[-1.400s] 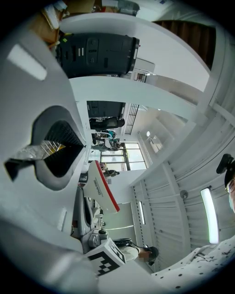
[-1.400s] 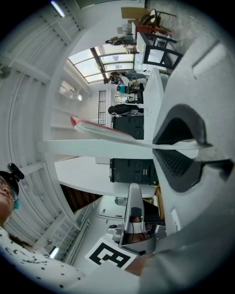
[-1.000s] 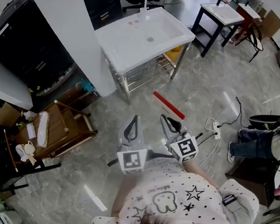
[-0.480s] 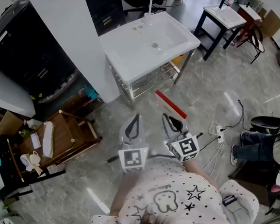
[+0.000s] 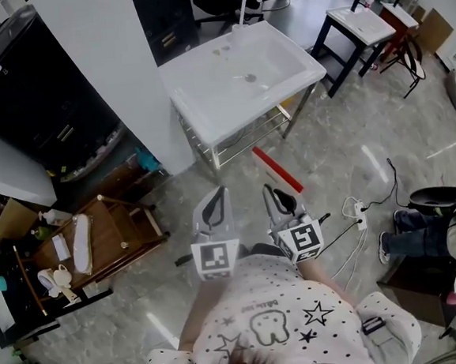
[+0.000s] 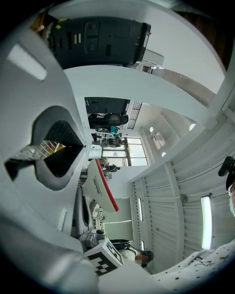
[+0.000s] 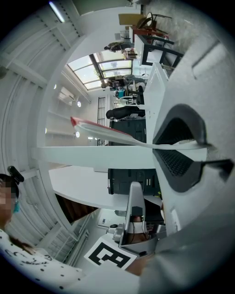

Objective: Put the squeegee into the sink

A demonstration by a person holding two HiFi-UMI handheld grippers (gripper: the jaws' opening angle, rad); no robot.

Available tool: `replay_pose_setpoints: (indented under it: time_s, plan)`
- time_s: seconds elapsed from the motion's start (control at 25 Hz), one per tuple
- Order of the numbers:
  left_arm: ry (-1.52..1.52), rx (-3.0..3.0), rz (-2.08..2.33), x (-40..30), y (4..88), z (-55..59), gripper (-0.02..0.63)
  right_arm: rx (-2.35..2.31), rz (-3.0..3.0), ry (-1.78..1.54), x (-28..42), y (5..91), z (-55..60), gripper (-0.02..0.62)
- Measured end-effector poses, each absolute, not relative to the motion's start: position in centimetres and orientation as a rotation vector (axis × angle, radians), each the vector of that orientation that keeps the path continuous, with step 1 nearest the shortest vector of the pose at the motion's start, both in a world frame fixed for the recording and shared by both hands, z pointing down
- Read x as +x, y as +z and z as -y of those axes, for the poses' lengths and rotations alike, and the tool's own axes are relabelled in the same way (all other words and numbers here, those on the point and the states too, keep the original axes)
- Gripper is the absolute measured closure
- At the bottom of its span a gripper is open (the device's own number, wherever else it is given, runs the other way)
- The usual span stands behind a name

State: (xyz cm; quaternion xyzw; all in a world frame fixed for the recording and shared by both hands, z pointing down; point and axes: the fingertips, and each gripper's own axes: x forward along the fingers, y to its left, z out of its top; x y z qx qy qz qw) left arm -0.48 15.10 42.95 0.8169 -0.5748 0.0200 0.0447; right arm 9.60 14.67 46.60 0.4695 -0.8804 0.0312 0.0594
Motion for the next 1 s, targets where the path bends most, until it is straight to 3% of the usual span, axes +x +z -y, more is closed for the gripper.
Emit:
replay_pose_setpoints:
  time_s: [1.0]
  plan:
    - [0.102,2.437,1.748,-0.7,44.3,-8.9,0.612,1.367,2.651,0.145,9.3,47.5,-8.2,0.578]
